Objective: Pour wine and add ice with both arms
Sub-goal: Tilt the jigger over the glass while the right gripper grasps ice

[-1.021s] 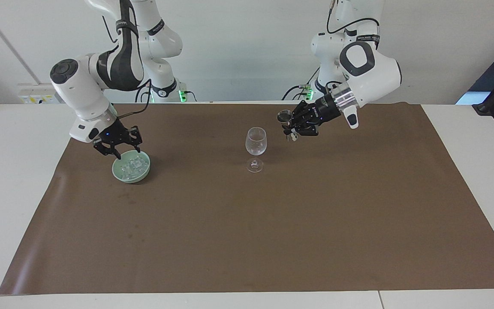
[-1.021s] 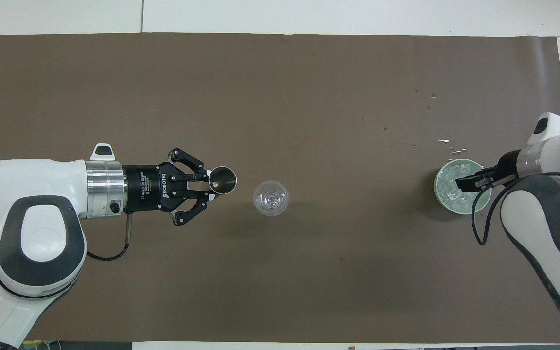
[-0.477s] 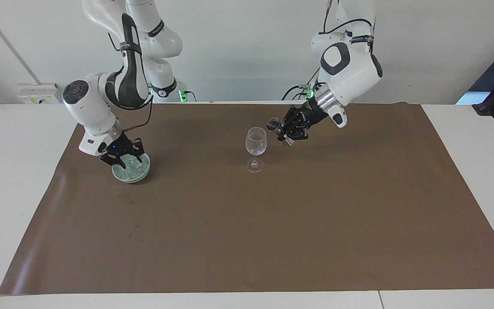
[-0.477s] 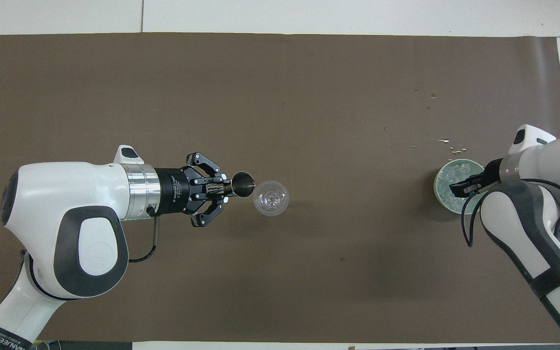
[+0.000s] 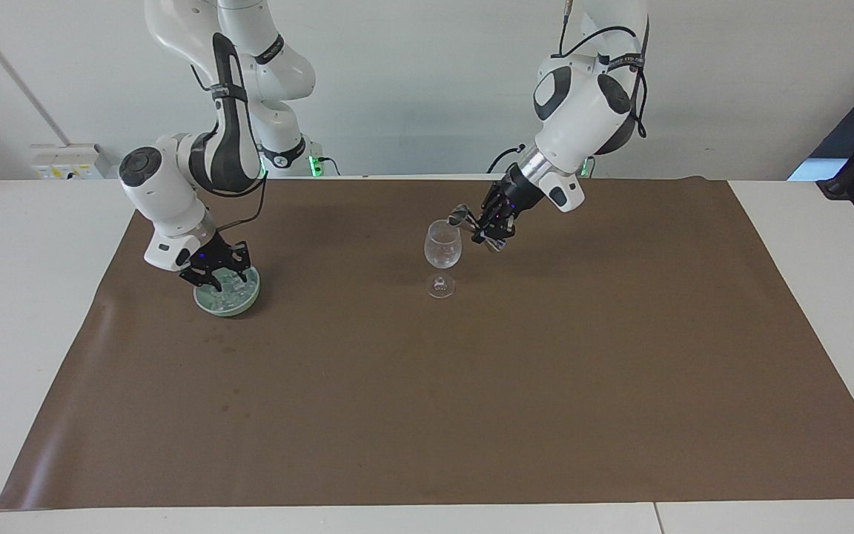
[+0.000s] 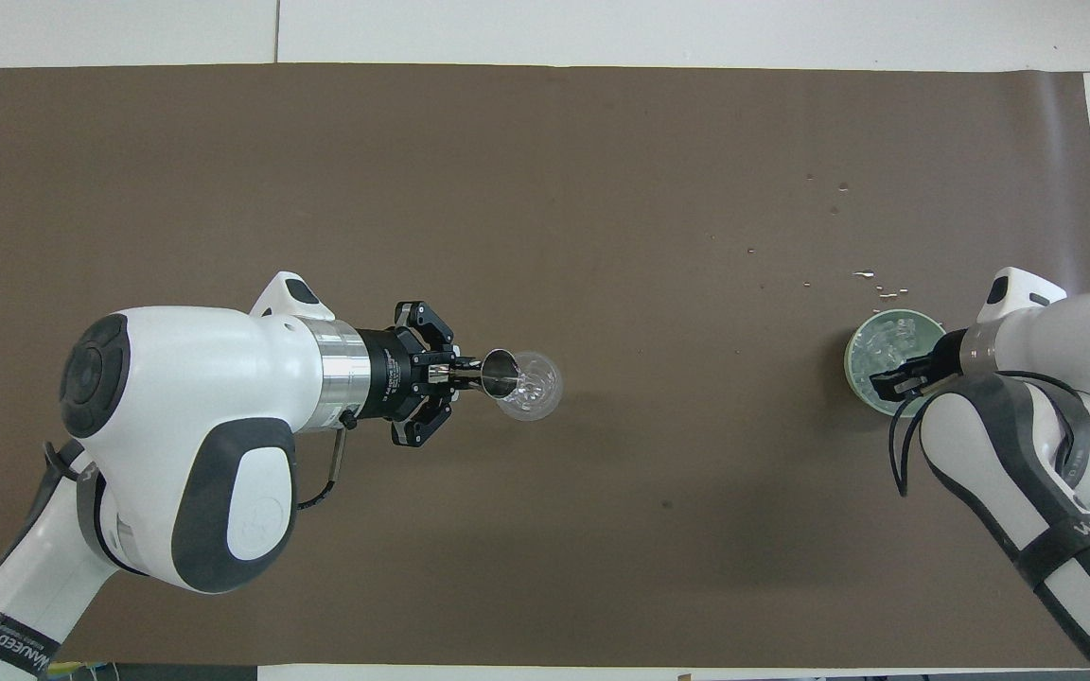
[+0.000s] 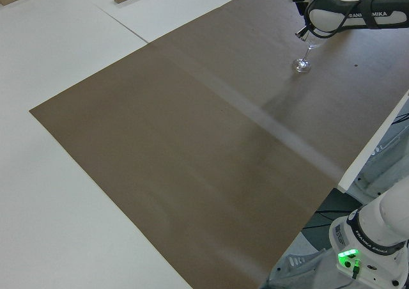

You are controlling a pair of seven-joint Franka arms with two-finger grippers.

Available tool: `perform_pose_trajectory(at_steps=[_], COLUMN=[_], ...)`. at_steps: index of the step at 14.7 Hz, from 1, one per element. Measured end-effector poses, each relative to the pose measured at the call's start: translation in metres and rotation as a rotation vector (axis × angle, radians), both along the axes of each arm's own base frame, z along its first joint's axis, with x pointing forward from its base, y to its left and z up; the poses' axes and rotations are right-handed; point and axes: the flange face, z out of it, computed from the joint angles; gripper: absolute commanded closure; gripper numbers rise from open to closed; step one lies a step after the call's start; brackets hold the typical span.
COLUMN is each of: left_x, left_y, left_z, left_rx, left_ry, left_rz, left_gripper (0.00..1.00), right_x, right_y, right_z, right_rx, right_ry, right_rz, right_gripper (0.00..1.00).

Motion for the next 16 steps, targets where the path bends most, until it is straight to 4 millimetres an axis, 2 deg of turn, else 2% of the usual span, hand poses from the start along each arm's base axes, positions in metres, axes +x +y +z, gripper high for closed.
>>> perform_pose_trajectory(at_steps=[4, 13, 16], left_x=[-0.004, -0.016, -0.018], left_y=[-0.009, -0.035, -0.041], left_z=[-0.002, 0.01, 0.014], left_rx=[0.074, 0.283, 0.348], left_ry=[-0.034, -0.143, -0.19], left_rz=[-0.049, -0.144, -0.161], left_gripper=[1.0, 1.0, 1.0], right_x=[-0.001, -0.004, -0.004], right_y=[0.0, 0.0, 0.002], right_z=[0.001, -0.002, -0.002], right_rx=[0.0, 0.001, 0.001], right_ry=[-0.001, 0.006, 0.005], right_rz=[0.0, 0.0, 0.003], right_gripper=[0.46, 0.64, 0.82])
